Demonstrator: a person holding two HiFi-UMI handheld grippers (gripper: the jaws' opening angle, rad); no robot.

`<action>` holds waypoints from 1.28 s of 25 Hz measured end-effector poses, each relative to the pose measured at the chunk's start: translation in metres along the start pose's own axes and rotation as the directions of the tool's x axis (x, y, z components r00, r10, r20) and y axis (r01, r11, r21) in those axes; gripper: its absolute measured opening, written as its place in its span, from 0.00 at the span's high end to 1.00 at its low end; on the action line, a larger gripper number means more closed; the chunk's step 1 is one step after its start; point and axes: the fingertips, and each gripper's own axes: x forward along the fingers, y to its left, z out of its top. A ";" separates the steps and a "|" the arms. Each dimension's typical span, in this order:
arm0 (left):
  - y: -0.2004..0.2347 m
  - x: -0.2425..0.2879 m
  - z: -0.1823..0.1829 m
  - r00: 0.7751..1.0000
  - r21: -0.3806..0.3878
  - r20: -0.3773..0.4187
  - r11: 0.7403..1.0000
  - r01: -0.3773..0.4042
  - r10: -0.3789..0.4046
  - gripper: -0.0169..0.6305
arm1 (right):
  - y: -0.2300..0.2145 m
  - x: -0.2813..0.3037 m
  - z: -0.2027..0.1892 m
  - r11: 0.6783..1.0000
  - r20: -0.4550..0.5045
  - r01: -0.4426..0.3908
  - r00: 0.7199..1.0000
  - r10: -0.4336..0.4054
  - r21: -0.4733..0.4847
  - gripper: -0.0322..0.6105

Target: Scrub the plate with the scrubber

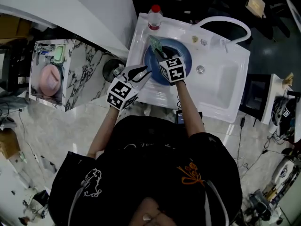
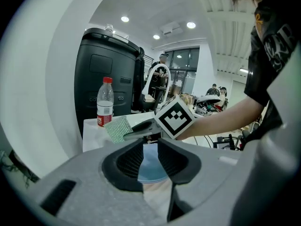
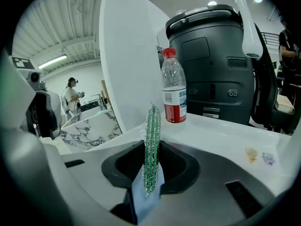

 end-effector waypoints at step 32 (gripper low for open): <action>-0.019 0.058 -0.085 0.941 0.107 -0.310 0.979 0.175 -0.134 0.82 | -0.089 -0.035 -0.032 0.953 -0.065 0.299 0.953 -0.296 0.049 0.80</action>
